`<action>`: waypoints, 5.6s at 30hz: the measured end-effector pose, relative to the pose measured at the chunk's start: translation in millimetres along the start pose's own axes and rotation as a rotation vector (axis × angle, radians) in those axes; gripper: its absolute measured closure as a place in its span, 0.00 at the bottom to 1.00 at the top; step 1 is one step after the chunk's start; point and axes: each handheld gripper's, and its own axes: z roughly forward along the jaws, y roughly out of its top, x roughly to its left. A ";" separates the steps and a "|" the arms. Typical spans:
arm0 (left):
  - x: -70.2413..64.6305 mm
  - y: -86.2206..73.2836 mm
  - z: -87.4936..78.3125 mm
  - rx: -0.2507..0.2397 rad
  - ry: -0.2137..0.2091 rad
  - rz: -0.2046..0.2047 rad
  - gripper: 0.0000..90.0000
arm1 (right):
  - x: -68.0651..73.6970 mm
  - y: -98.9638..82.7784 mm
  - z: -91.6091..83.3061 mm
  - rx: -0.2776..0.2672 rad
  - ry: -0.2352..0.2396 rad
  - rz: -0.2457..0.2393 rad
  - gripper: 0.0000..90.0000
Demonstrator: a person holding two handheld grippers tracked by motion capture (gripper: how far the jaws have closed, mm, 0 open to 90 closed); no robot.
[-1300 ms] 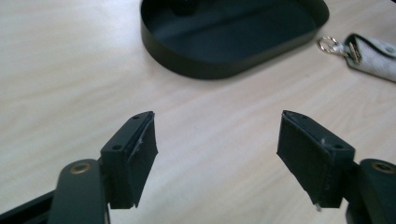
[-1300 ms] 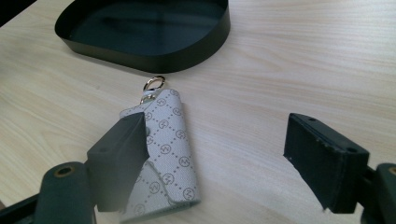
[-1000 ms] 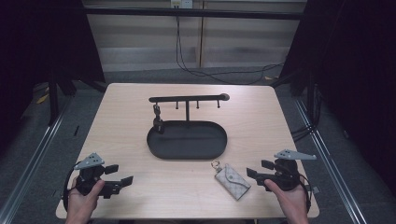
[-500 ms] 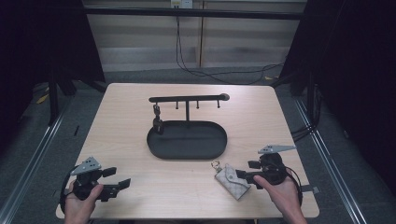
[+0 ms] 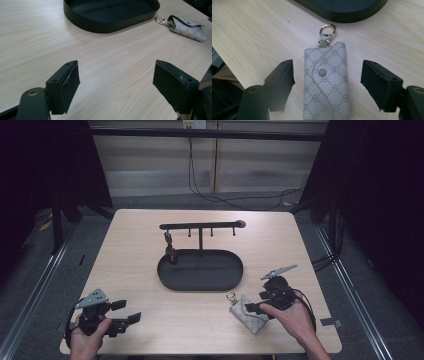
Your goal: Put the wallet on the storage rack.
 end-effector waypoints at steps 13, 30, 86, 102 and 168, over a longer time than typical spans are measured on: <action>1.5 0.6 -0.9 -0.008 -0.007 0.001 0.23 | 3.4 19.2 19.4 0.148 0.000 -0.037 0.29; 3.0 0.8 -1.5 -0.007 -0.006 0.005 0.23 | -1.0 24.9 44.6 0.285 -0.007 -0.035 0.26; 8.2 0.7 -2.7 -0.021 -0.026 -0.008 0.23 | 10.7 25.0 57.5 0.434 -0.091 -0.055 0.38; 9.2 0.4 0.8 0.008 -0.015 0.014 0.23 | 3.6 36.7 34.6 0.398 -0.080 -0.031 0.38; 5.1 1.3 -0.3 0.023 -0.040 0.035 0.21 | -1.3 108.8 -4.5 0.272 -0.119 0.042 0.38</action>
